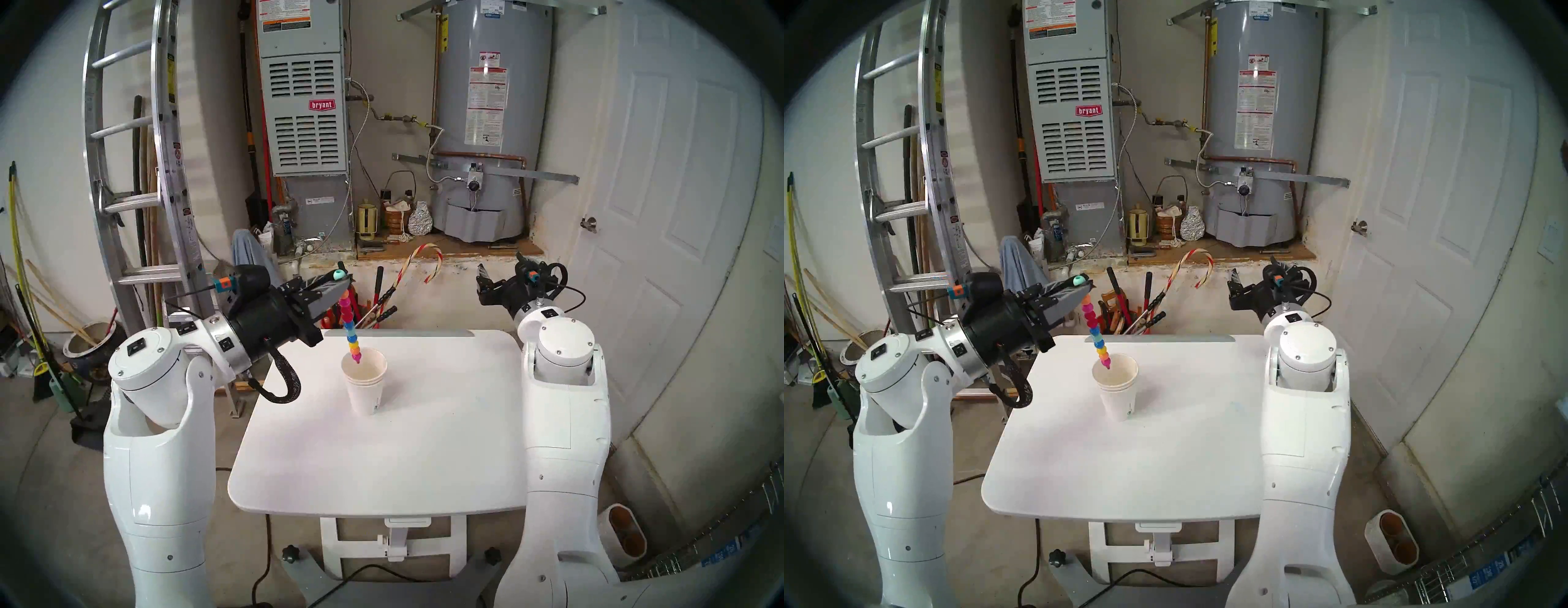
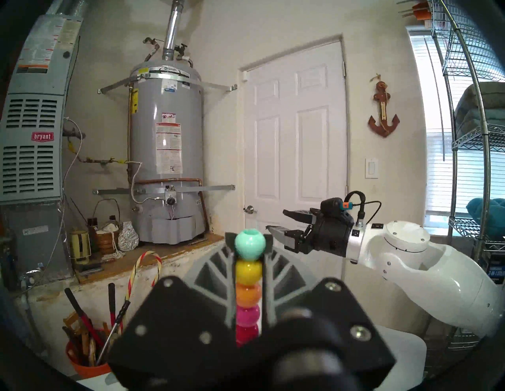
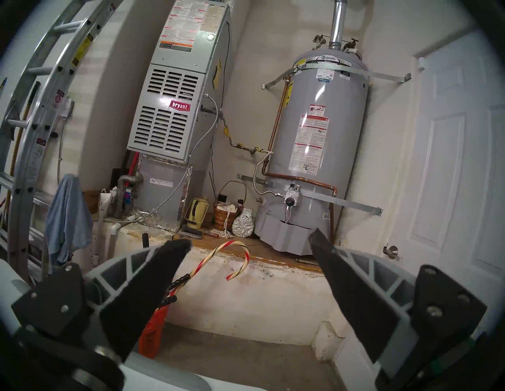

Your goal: Switch the marker to another color

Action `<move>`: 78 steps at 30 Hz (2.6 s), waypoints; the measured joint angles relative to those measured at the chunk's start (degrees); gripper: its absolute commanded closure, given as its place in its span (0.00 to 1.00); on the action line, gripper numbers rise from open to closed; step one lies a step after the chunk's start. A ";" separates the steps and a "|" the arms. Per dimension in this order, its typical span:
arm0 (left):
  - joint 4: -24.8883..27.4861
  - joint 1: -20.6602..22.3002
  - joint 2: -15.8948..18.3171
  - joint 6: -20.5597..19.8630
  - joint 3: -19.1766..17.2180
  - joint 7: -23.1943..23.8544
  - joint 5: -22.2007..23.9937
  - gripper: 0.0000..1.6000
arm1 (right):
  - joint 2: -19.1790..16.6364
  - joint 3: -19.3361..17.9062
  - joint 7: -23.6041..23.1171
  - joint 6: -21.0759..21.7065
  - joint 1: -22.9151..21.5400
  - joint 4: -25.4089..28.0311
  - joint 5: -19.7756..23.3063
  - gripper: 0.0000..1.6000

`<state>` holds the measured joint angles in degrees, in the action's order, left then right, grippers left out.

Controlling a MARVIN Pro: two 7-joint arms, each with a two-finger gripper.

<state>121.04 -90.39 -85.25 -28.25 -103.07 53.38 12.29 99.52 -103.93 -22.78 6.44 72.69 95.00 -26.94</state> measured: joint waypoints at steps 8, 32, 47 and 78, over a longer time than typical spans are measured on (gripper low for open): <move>-2.18 -1.21 -0.24 2.68 1.95 0.00 -2.24 1.00 | -0.60 0.22 0.04 -0.05 0.45 0.66 0.98 0.00; -9.98 -1.59 -1.12 10.45 4.49 -0.94 -6.47 1.00 | -1.26 0.26 -1.10 -0.71 0.85 -0.10 1.97 0.00; -10.49 -1.26 -1.28 10.87 5.14 -0.38 -6.41 0.93 | -1.24 0.24 -1.32 -0.92 1.07 -0.12 1.97 0.00; -10.75 -1.70 -1.27 9.79 5.74 -0.61 -7.17 0.36 | -1.19 0.12 -1.20 -1.39 1.38 -0.12 2.25 0.00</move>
<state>110.29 -92.08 -86.52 -18.46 -97.33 52.77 5.12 98.33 -103.81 -23.98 5.06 74.07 94.88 -24.69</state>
